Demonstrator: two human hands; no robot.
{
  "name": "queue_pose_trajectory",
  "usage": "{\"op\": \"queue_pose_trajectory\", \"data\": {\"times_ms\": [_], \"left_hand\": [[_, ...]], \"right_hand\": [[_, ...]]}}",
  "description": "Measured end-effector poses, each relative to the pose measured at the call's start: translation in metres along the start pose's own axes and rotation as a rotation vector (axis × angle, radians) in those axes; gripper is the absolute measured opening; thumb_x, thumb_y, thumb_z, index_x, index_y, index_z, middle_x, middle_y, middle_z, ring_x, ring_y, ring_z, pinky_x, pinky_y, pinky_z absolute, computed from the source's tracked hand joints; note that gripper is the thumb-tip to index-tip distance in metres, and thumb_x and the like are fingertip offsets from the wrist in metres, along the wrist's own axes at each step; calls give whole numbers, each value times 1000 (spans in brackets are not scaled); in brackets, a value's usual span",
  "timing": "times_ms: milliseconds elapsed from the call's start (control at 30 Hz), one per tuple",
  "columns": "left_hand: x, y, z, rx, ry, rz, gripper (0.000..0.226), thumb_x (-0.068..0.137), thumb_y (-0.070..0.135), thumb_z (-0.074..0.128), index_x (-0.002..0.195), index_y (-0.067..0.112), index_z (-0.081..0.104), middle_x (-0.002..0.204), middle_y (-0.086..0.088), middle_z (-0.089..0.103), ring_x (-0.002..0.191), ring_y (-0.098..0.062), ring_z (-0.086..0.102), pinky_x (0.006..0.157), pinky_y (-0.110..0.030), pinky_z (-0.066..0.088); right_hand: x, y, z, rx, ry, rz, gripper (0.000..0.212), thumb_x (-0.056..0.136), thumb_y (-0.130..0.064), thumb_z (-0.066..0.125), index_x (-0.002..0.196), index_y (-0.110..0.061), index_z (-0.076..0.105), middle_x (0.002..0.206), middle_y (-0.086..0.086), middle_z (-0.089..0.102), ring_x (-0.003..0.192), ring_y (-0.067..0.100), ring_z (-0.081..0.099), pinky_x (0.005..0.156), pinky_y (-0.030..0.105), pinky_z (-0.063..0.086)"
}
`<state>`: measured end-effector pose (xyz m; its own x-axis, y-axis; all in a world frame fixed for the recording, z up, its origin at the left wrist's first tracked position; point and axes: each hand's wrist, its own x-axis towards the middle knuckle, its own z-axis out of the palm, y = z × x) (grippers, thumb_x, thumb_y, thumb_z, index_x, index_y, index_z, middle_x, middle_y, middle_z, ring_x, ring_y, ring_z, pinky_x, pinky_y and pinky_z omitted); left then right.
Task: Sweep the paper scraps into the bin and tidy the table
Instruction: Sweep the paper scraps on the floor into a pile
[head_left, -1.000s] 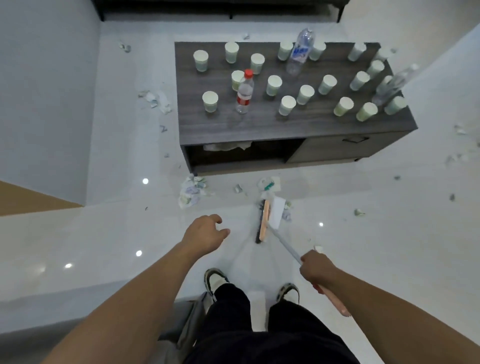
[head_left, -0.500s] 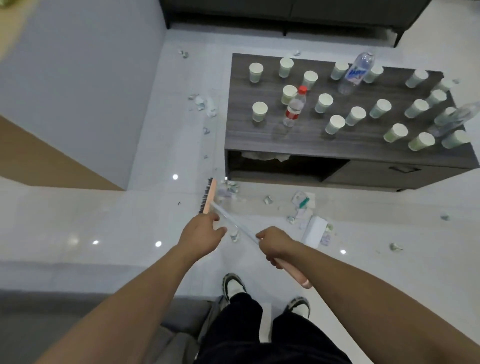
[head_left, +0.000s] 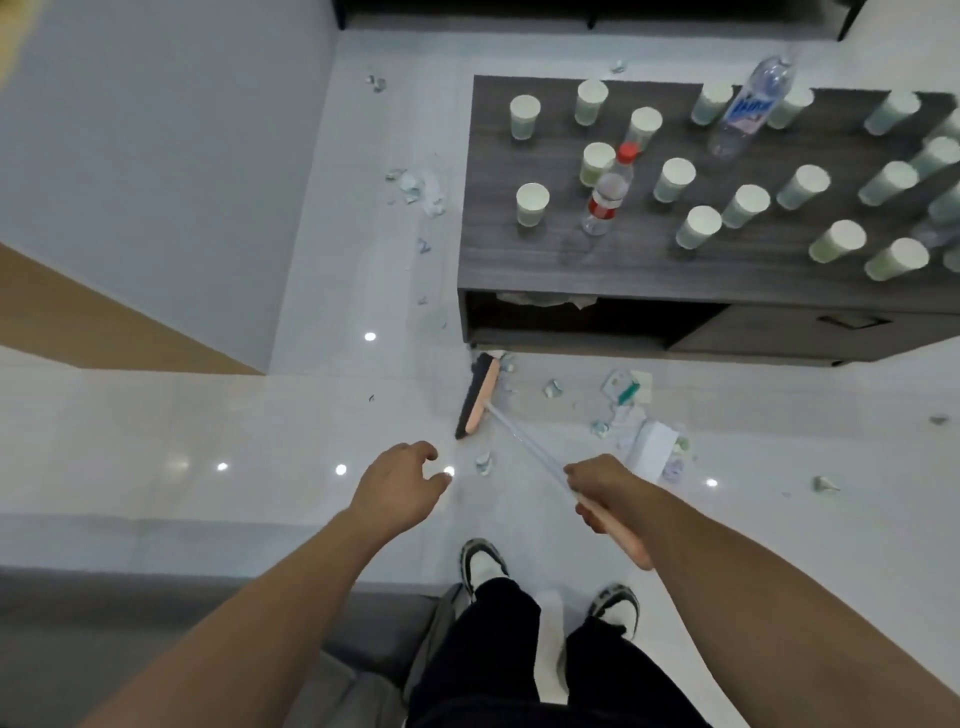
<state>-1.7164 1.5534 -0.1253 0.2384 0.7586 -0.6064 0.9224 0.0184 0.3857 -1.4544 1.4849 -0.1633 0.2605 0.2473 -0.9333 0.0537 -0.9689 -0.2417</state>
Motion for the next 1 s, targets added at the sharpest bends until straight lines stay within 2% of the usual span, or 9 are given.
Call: {"op": "queue_pose_trajectory", "data": {"times_ms": [100,200,300,367,500,600,700,867,1000], "left_hand": [[15,41,9,12,-33,79,47,91,47,56,130,21,55,126,0,58,108,-18,56,83,-26,41],[26,81,19,35,-65,165,47,90,47,57,130,21,56,126,0,58,108,-18,56,85,-28,43],[33,115,28,68,-94,220,47,90,45,58,130,20,56,126,0,58,107,-18,56,85,-28,42],[37,137,35,87,-99,250,46,90,45,58,129,20,56,126,-1,58,106,-18,56,83,-27,41],[40,178,51,100,-84,276,45,91,45,57,129,21,56,125,-1,58,105,-19,58,84,-29,45],[37,195,62,88,-58,242,44,90,44,58,127,21,57,123,-1,59,106,-19,57,83,-28,44],[30,203,73,74,-20,166,44,91,43,57,128,20,57,127,-1,58,110,-18,56,88,-28,43],[30,208,105,82,23,59,42,93,43,56,130,23,55,128,2,57,111,-15,55,86,-23,39],[37,213,133,108,86,8,43,92,41,57,131,23,55,131,3,55,119,-17,51,94,-27,39]], "right_hand": [[-3,28,-38,39,72,63,26,92,-12,47,114,-1,56,77,17,50,41,17,41,46,24,31],[-6,58,-77,71,146,86,18,93,-13,49,102,2,52,67,14,49,37,16,40,46,22,31],[-12,81,-112,-74,198,80,13,93,-9,44,95,-3,55,65,10,50,48,22,49,46,22,36],[-20,93,-129,-194,223,43,22,90,-7,43,97,-4,64,65,8,57,56,25,56,44,22,39],[-28,102,-146,-293,148,-41,41,89,-8,45,125,-13,65,78,4,60,49,13,49,46,19,42],[-15,89,-150,-277,88,-104,52,89,-9,41,134,-27,60,92,10,67,40,12,48,46,26,50],[12,70,-150,-233,-21,-162,54,90,-8,38,137,-26,58,84,11,63,37,19,50,36,21,42],[71,45,-154,-104,-99,-122,59,83,-8,39,136,-26,59,77,14,62,41,19,48,41,22,41],[122,40,-168,-26,-113,-106,56,87,-9,39,137,-27,58,71,13,60,41,18,45,42,19,39]]}}
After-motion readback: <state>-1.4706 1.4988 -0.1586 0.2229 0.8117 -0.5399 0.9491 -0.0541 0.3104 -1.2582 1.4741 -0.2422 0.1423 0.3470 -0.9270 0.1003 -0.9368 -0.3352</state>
